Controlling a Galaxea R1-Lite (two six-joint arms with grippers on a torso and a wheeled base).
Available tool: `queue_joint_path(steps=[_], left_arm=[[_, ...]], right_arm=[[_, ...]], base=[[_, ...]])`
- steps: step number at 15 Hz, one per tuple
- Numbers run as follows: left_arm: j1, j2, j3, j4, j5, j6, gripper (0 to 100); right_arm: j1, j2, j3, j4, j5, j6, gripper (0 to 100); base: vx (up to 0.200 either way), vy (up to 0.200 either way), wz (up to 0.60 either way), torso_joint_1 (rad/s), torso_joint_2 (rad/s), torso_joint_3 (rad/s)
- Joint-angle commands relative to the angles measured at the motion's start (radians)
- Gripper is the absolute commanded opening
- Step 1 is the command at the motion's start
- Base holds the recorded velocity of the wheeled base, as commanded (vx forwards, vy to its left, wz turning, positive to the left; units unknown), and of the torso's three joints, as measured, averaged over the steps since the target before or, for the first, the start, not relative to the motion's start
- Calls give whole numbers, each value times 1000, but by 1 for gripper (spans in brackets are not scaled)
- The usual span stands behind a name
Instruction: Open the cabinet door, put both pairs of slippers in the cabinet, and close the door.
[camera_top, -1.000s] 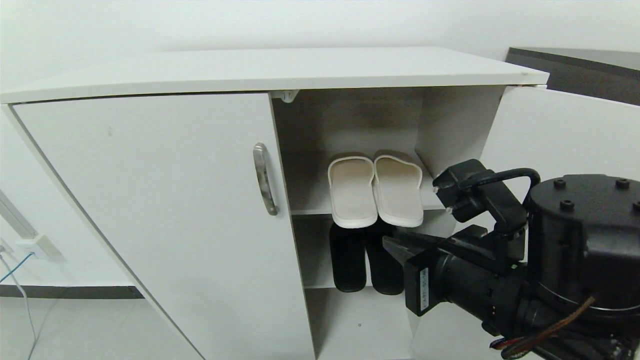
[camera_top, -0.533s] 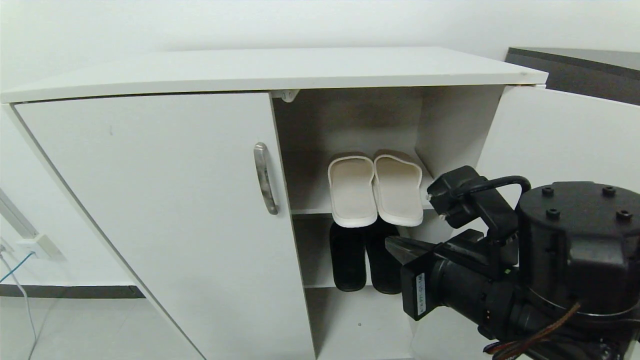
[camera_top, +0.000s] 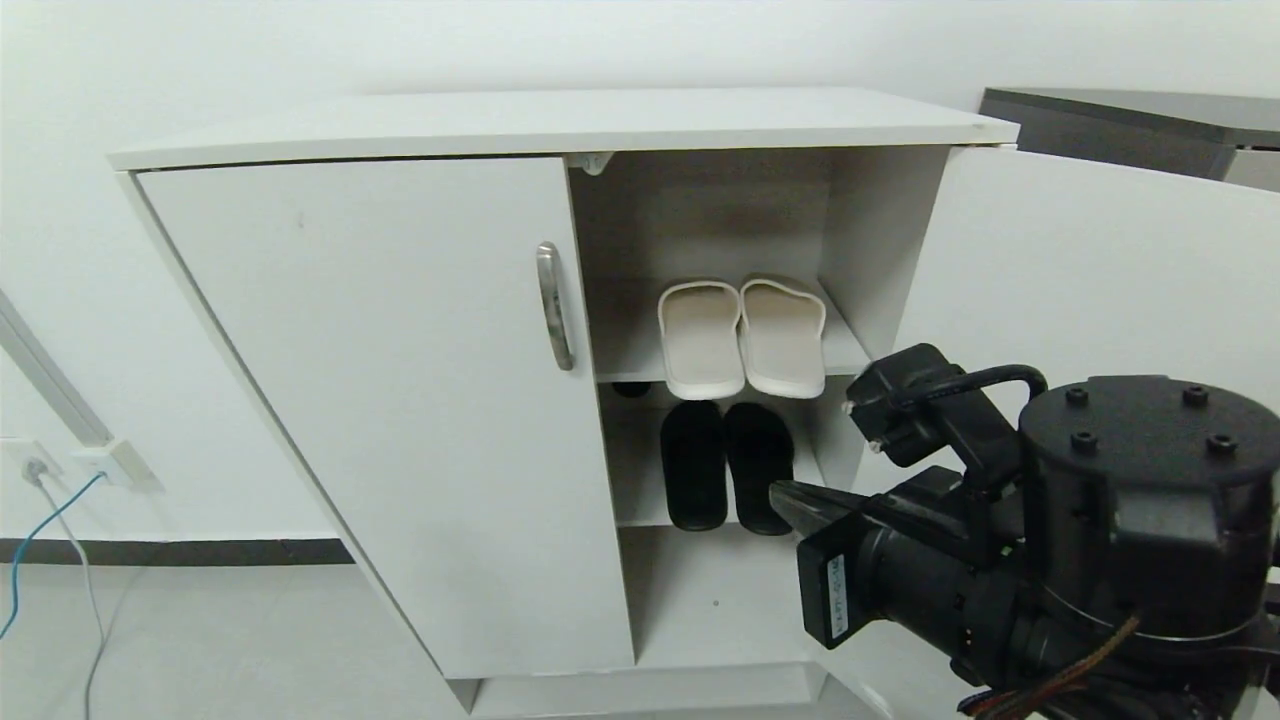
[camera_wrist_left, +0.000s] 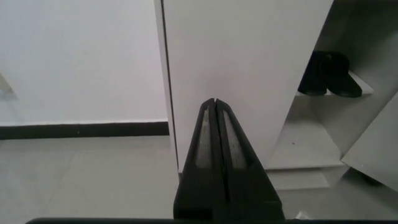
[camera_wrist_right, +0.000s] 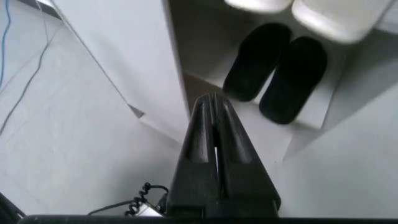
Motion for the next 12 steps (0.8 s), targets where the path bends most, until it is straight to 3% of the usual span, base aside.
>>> queue_joint_path(steps=[1,6,12], left_arm=[[0,0,0,0,1,0,0],[0,0,0,0,1,0,0],[0,0,0,0,2,0,0]], right_arm=[[1,9,1,-1,-1,1,0],[-5,30,18,-13,-1,1,0],[-19,35,50,-33,-1,-16,0]], base=[[-200,0,0,2,2,7],[-200,0,0,1,5,2],[0,0,0,0,0,0]])
